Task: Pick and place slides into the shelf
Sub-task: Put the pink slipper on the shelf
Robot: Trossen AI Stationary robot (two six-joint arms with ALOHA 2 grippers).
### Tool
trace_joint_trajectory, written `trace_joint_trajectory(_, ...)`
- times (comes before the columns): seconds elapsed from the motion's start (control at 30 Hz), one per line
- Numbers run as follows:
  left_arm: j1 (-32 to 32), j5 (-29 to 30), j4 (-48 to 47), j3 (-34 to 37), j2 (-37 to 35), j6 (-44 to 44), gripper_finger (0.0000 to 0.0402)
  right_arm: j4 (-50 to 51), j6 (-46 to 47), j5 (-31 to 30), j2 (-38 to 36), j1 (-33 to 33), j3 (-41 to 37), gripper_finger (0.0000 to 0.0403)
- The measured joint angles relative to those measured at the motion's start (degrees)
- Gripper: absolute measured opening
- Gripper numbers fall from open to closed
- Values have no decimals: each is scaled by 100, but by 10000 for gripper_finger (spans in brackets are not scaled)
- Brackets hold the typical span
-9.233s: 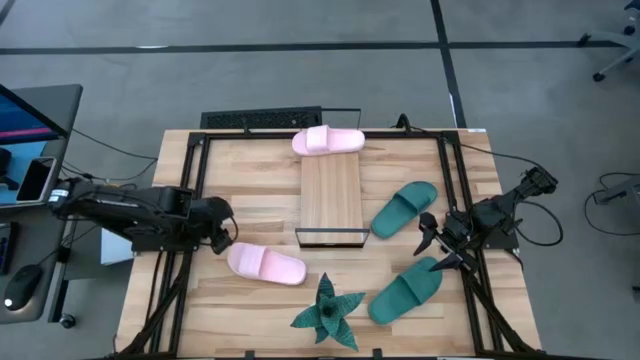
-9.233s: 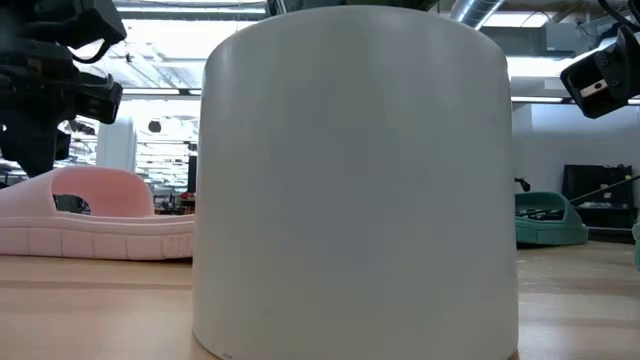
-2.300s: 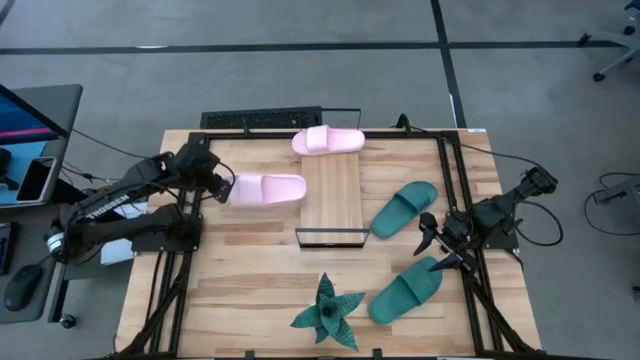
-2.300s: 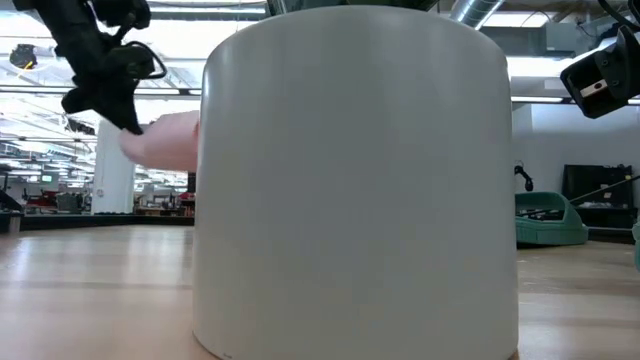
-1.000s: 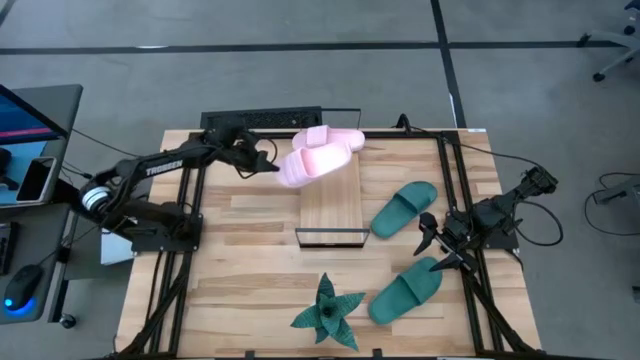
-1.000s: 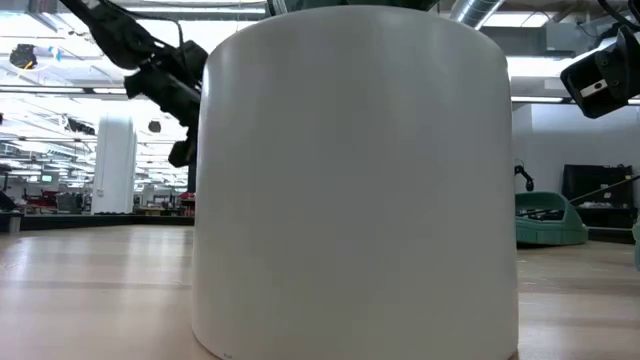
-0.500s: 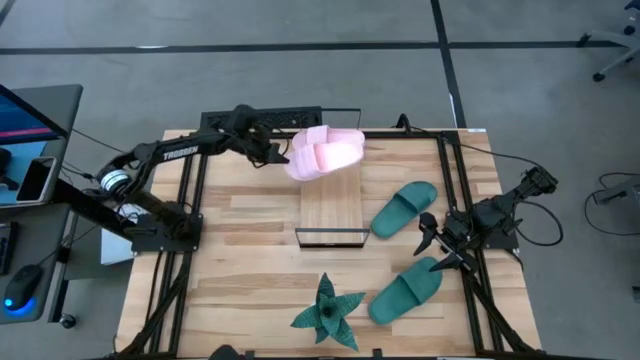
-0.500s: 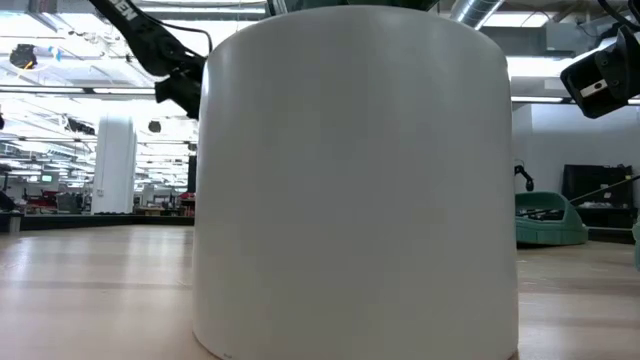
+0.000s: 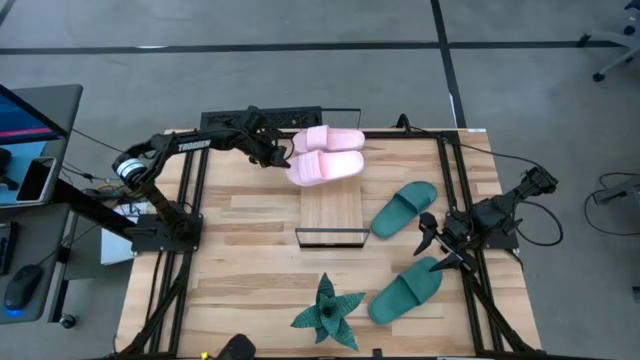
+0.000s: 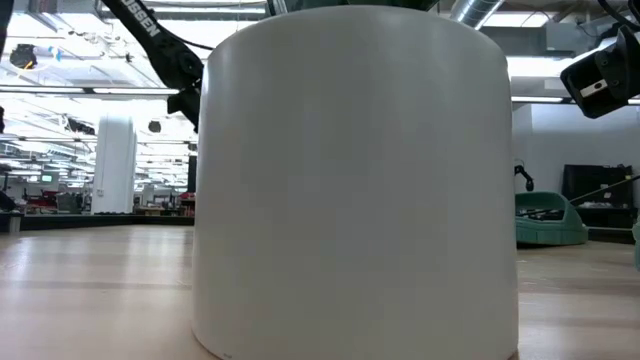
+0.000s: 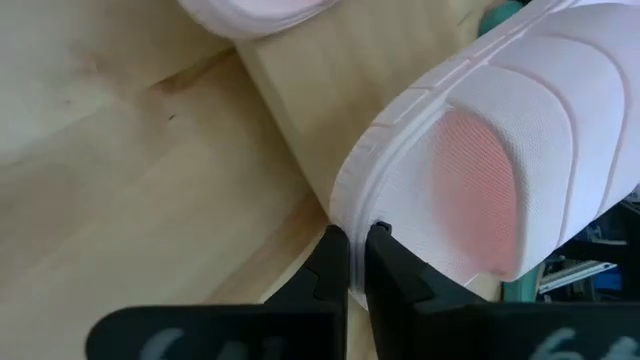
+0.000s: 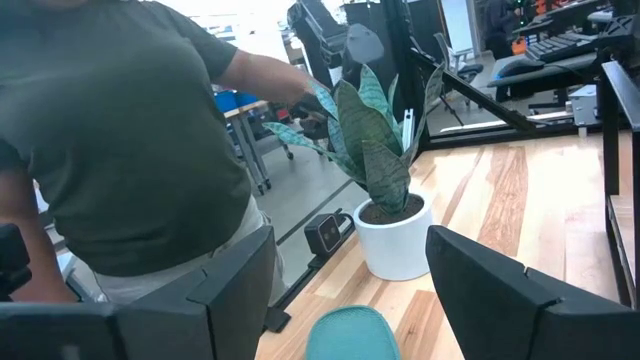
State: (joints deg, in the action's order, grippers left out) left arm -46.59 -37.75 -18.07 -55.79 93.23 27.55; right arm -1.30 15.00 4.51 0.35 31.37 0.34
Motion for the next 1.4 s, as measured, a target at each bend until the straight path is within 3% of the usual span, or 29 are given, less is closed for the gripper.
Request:
trace_joint_trajectory(0.53, -17, 386, -59, -6, 70, -107, 0, 2, 0, 0, -1, 1, 0, 254)
trace_joint_trajectory(1.0, -8, 703, -961, -1103, 62, -439, 0, 0, 0, -2, 1, 1, 0, 254)
trace_joint_trajectory(1.4, 56, 720, -1307, -1130, 388, -426, 0, 0, 2, 0, -1, -1, -2, 254)
